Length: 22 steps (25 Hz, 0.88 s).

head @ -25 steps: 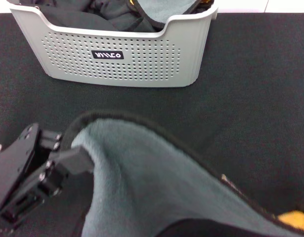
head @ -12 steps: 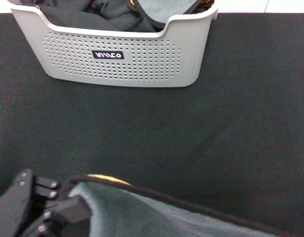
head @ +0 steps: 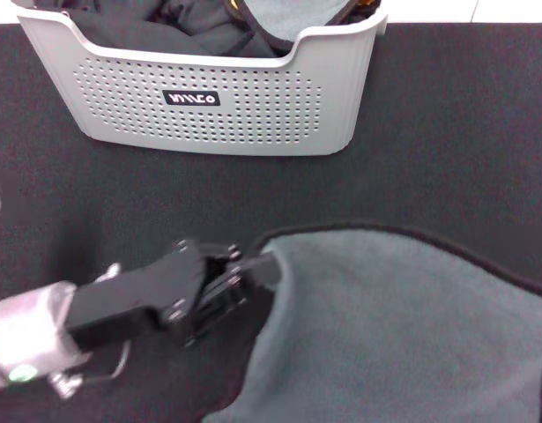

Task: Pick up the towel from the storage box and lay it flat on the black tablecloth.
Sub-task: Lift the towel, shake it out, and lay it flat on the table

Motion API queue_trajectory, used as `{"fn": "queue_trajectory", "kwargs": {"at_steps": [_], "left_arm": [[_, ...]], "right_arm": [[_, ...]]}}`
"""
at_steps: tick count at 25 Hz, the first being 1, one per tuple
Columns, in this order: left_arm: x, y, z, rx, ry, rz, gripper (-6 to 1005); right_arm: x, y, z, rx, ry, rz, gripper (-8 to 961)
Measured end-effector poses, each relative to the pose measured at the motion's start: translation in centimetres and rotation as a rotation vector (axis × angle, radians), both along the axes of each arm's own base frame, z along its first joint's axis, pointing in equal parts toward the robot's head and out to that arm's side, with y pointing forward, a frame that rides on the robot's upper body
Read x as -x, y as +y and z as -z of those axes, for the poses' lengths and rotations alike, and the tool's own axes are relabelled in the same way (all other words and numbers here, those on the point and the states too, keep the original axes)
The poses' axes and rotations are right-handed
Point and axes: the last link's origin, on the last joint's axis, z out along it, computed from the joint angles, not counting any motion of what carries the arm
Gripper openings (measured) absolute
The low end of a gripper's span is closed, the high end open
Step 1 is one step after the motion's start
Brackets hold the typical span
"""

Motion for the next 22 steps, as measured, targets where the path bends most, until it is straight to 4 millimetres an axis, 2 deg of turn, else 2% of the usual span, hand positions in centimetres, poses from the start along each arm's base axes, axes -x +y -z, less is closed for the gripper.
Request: {"fn": "queue_trajectory", "kwargs": {"at_steps": [4,11,14,20,22], "left_arm": [[-0.4,2.6,1.8,-0.019,0.125,-0.019,14],[-0.6,5.8,3.9,-0.078,0.321,-0.018,16],[-0.2,7.3,3.8,-0.120,0.394,-0.037,18],[0.3,9.9,2.4,-0.204,0.490,-0.043,20],[0.5,10.6,2.2,-0.227,0.534,-0.041,20]], "right_arm": [[-1.0,2.9,1.8,-0.003,-0.005,0.045,40],[-1.9,7.7,4.9,-0.048,-0.105,0.146,41],[-2.1,9.5,6.2,-0.062,-0.148,0.187,41],[-2.2,12.9,8.1,-0.080,-0.218,0.268,41],[-2.2,13.5,8.5,-0.085,-0.226,0.287,42]]}}
